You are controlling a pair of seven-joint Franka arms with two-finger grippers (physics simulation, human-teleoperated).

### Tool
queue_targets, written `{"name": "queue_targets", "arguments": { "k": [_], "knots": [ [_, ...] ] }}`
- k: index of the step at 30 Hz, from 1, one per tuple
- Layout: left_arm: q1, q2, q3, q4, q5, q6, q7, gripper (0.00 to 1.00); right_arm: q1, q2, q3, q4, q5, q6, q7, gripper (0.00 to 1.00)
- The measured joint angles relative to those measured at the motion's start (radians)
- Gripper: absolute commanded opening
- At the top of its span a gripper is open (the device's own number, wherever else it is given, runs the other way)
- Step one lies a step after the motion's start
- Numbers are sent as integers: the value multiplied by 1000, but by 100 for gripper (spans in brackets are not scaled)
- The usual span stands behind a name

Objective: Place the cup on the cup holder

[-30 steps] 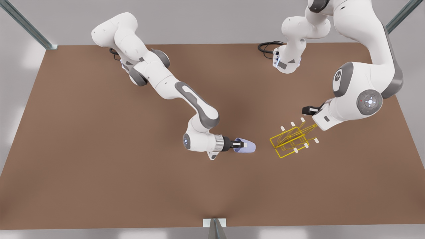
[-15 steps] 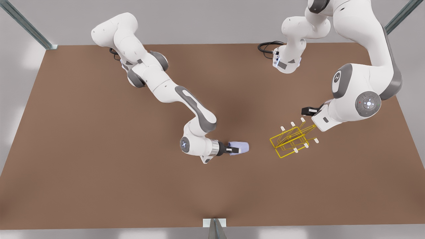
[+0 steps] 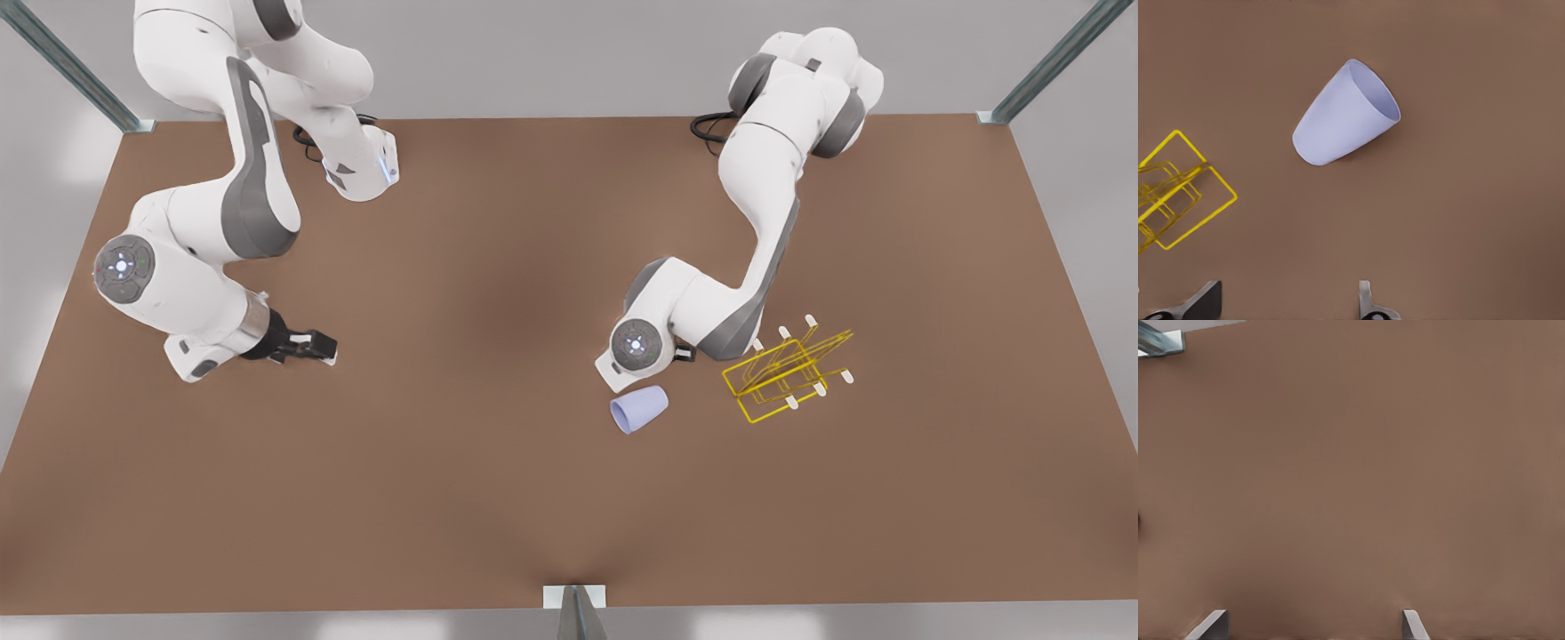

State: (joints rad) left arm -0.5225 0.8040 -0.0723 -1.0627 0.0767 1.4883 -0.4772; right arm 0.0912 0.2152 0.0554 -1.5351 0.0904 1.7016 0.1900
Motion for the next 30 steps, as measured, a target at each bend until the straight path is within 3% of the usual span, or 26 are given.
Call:
{"name": "queue_targets", "arguments": {
  "k": [1, 4, 13, 23, 30],
  "knots": [
    [9, 15, 1, 1, 1, 38, -84, 100, -7, -9, 8, -8, -35, -20, -6, 100],
    [26, 41, 2, 2, -32, 180, -342, 100, -11, 100, -14, 184, -94, -97, -29, 100],
    [41, 31, -4, -118, -65, 543, -1042, 100, -15, 142, -28, 294, -127, -205, -96, 100],
    [50, 4, -4, -264, -85, 686, -1573, 100, -20, 160, -28, 301, -126, -226, -148, 100],
    [73, 4, -3, -280, -86, 731, -1875, 100, -16, 160, -28, 297, -126, -206, -170, 100]
  ]
}}
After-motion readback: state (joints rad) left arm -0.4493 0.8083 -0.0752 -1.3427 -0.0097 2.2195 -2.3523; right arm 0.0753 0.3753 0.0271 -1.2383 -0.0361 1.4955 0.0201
